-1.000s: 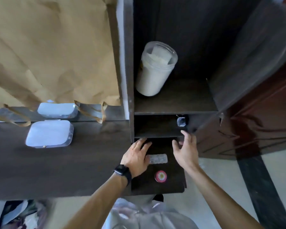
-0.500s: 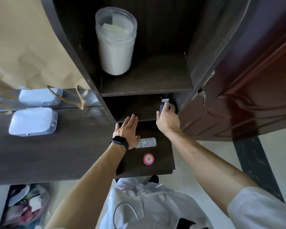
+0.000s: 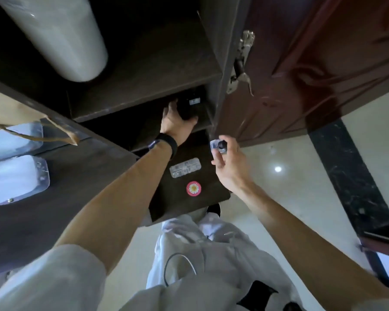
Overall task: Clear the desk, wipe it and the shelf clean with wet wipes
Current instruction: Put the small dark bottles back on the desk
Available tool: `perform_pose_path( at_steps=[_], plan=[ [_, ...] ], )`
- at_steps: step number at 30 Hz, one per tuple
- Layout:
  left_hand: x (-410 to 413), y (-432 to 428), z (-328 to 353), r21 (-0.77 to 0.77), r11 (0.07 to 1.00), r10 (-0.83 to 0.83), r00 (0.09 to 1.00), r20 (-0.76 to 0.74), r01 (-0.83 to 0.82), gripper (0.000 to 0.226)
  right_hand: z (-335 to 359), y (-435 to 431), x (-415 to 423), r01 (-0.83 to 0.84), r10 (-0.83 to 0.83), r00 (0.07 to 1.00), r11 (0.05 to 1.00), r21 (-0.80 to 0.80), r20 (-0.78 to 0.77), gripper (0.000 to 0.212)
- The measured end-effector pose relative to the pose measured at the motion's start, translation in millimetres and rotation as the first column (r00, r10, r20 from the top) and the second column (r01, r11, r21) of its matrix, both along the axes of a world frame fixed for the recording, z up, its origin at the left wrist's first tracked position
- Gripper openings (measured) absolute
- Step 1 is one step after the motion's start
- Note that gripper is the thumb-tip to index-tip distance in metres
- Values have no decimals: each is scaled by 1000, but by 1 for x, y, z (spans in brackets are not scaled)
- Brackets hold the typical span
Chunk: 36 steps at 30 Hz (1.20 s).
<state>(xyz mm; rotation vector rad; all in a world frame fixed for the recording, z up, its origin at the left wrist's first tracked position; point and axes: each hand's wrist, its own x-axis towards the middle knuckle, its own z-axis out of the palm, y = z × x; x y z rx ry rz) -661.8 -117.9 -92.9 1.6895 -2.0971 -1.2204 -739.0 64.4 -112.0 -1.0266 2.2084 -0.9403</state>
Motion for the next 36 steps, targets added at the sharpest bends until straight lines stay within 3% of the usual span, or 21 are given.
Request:
perform_pose_path(
  at_steps=[8, 13, 16, 23, 27, 32, 36],
  plan=[
    [-46, -29, -24, -143, 984, 95, 993, -69, -104, 83, 8, 65, -18, 141, -141, 990, 990, -18, 2, 34],
    [-33, -22, -9, -149, 989, 12, 998, 58, -3, 77, 12, 74, -19, 128, -128, 992, 992, -1, -8, 37],
    [-2, 0, 2, -160, 985, -40, 992, 121, 59, 67, 19, 66, -9, 56, -55, 998, 998, 37, -30, 39],
    [123, 65, 8, -121, 993, -9, 998, -62, 1, 66, 21, 25, 45, -215, 216, 976, 961, 173, 10, 43],
    [210, 78, -3, -82, 992, 97, 995, 8, -96, 67, 11, -1, 95, -404, 403, 914, 890, 214, 47, 40],
    [307, 56, -14, -44, 966, 259, 961, 101, -255, 62, 9, -50, 174, -586, 612, 791, 764, 271, -14, 35],
    [353, 17, -25, -20, 961, 275, 954, 120, -275, 56, 0, -97, 228, -629, 658, 752, 736, 249, -46, 36]
  ],
)
